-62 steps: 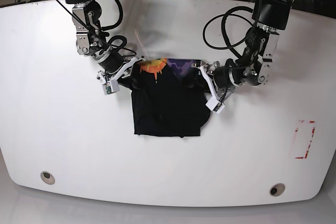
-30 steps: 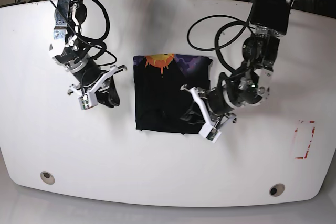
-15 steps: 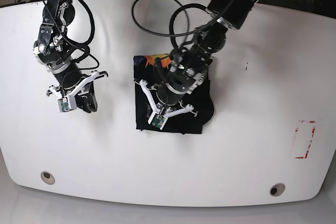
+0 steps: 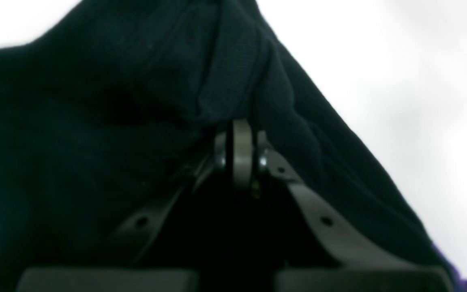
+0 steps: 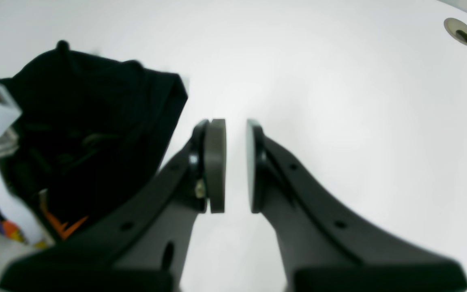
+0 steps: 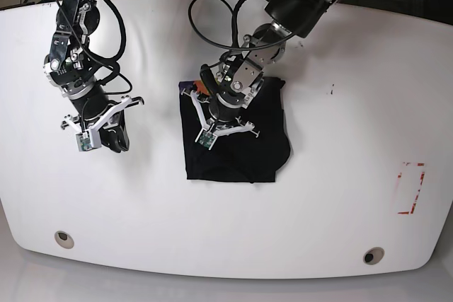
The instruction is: Layout the t-shirt on the table in an organized manner, then fold the t-shirt properly
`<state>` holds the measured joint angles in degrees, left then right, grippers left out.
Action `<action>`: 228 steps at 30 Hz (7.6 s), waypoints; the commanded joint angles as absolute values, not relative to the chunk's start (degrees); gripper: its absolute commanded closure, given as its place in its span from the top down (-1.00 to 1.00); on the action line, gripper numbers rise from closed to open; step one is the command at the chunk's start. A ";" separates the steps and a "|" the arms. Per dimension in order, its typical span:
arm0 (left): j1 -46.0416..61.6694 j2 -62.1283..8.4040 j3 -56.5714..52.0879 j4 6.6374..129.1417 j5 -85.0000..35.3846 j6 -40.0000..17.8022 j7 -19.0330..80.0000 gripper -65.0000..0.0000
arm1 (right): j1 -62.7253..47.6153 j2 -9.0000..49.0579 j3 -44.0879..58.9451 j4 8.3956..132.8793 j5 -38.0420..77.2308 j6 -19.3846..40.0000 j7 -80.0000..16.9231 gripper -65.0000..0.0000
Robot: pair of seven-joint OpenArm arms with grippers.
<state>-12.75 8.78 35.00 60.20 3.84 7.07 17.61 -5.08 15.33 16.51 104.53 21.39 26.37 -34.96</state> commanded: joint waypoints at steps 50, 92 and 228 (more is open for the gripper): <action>11.82 -37.49 -0.13 65.98 3.47 -36.00 19.12 -1.00 | -4.35 15.87 16.75 105.80 22.73 26.51 -33.45 -0.75; 14.99 -41.36 -15.16 83.74 3.56 -40.00 26.24 -1.00 | -6.90 15.78 16.57 108.70 22.64 26.51 -33.36 -0.75; 14.11 -6.37 -7.34 16.57 4.00 -11.74 -4.00 -1.00 | -16.22 7.69 2.42 22.11 2.33 22.37 8.48 -0.74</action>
<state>13.98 -6.04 -7.40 16.45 3.90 -11.97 -3.88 -16.34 7.42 2.55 22.28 1.91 22.24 7.88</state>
